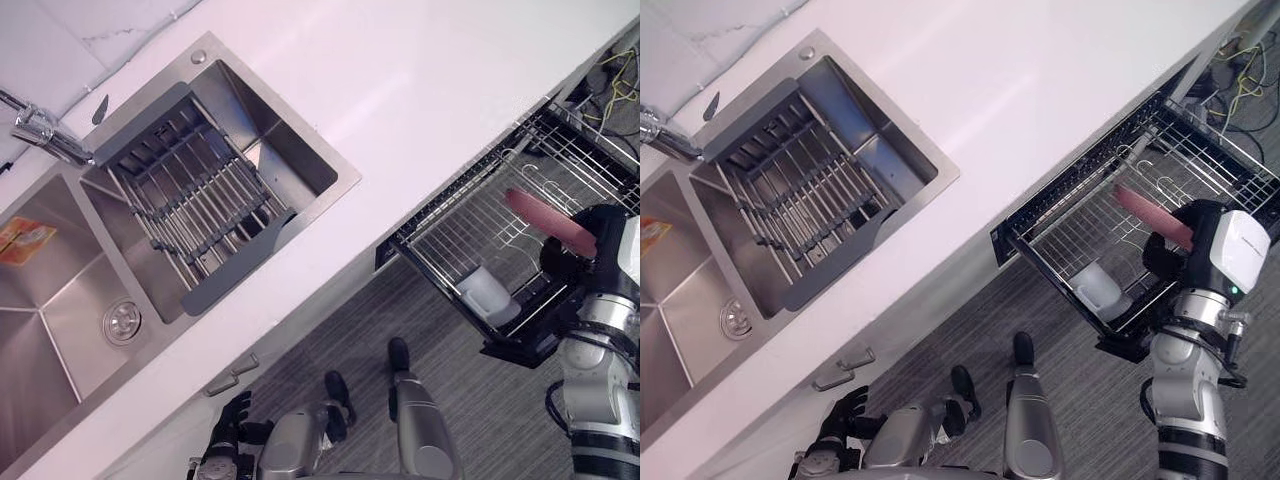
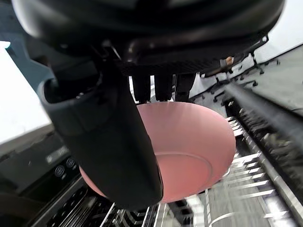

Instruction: Walk over to the sink, pick up the cup, carry it to the dishwasher, place the cup inside the dishwasher, then close the dishwasher door

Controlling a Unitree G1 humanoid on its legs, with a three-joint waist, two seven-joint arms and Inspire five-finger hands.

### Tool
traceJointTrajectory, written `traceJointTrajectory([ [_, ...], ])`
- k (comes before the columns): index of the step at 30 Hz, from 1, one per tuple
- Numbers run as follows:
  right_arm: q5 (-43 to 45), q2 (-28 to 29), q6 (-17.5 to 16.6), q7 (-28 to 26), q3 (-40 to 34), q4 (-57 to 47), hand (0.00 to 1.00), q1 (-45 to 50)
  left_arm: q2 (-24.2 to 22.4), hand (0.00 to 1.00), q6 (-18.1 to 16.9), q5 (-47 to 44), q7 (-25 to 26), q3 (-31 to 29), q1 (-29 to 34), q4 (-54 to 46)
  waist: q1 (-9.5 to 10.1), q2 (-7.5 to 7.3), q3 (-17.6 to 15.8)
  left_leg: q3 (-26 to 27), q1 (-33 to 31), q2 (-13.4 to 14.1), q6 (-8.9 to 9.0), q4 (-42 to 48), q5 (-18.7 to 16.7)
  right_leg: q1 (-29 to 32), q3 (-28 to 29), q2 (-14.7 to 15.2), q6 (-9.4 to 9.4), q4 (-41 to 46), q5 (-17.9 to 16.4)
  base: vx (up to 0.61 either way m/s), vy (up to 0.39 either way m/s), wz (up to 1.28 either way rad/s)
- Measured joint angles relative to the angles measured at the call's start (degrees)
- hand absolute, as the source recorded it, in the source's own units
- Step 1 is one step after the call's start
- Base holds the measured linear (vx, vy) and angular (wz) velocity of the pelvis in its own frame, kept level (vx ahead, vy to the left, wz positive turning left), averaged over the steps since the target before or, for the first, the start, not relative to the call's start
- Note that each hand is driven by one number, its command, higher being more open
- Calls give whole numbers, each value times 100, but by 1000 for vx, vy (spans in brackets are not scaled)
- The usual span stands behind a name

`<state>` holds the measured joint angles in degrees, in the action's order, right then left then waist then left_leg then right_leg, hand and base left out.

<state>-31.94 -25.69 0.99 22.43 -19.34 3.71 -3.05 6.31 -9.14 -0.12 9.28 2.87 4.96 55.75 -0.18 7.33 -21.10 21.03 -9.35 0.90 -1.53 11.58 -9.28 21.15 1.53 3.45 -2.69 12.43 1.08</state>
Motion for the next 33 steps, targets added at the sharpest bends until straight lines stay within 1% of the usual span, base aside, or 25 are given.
traceJointTrajectory([
  [3,156,-3,7,7,12,57,30,-236,61,90,-32,-75,78,0,-65,-165,90,-55,-194,-32,-58,-1,0,39,0,44,-41,24,6,47,-18,-20,-5,9],
  [6,293,-9,8,28,12,181,30,-454,110,90,-31,-111,90,0,-134,-159,94,-78,-218,-65,-154,-2,0,77,1,106,-89,51,5,57,-17,3,0,9],
  [10,381,-13,26,29,12,441,30,-676,182,90,-29,-113,151,0,-208,-165,112,-148,-297,-67,-180,-2,1,91,2,110,-133,70,3,58,-18,11,7,5],
  [12,388,-13,34,28,12,503,30,-742,103,90,-66,-226,204,-1,-300,-216,122,-191,-355,-68,-217,-6,0,109,3,136,-142,80,3,59,-18,1,5,2],
  [13,439,-14,35,28,12,545,30,-770,181,90,-70,-219,199,11,-370,-231,144,-198,-360,-68,-252,-1,1,126,3,169,-146,80,3,67,-18,-9,-5,4],
  [16,596,-27,61,26,12,746,30,-842,156,90,-102,-232,135,57,-549,-368,159,-304,-429,-73,-311,10,0,171,3,204,-170,86,3,74,-18,-1,-5,3],
  [18,607,-28,101,26,7,882,30,-891,62,90,-53,-373,117,94,-677,-394,158,-317,-437,-75,-327,10,-1,190,4,206,-178,93,3,74,-18,1,-1,2],
  [19,613,-27,125,25,7,952,90,-913,-1,90,-36,-470,111,91,-691,-413,158,-318,-437,-76,-344,8,-1,199,4,216,-182,98,3,73,-18,0,0,0],
  [22,718,-27,134,20,6,1051,90,-961,-113,90,-69,-468,93,141,-753,-423,165,-319,-438,-82,-376,9,-2,228,4,232,-190,103,2,76,-18,-1,3,1],
  [24,807,-26,146,19,-11,1056,90,-976,-230,90,-133,-419,27,372,-876,-424,165,-324,-441,-79,-384,13,-2,239,3,242,-185,100,3,85,-18,0,0,0],
  [27,807,-23,147,20,-58,1026,90,-973,-374,90,-157,-419,33,443,-969,-438,160,-325,-442,-73,-408,16,-2,243,3,273,-173,95,3,97,-18,-1,-3,-1],
  [29,807,7,193,20,-119,915,90,-948,-569,90,-166,-419,28,458,-1051,-418,159,-327,-443,-59,-414,28,-2,243,3,289,-157,80,3,104,-19,5,-11,-5],
  [33,805,130,229,25,-298,417,90,-725,-765,90,-166,-419,26,491,-1077,-416,161,-330,-445,-56,-414,53,-2,243,3,289,-157,52,13,103,-25,3,-3,-1],
])
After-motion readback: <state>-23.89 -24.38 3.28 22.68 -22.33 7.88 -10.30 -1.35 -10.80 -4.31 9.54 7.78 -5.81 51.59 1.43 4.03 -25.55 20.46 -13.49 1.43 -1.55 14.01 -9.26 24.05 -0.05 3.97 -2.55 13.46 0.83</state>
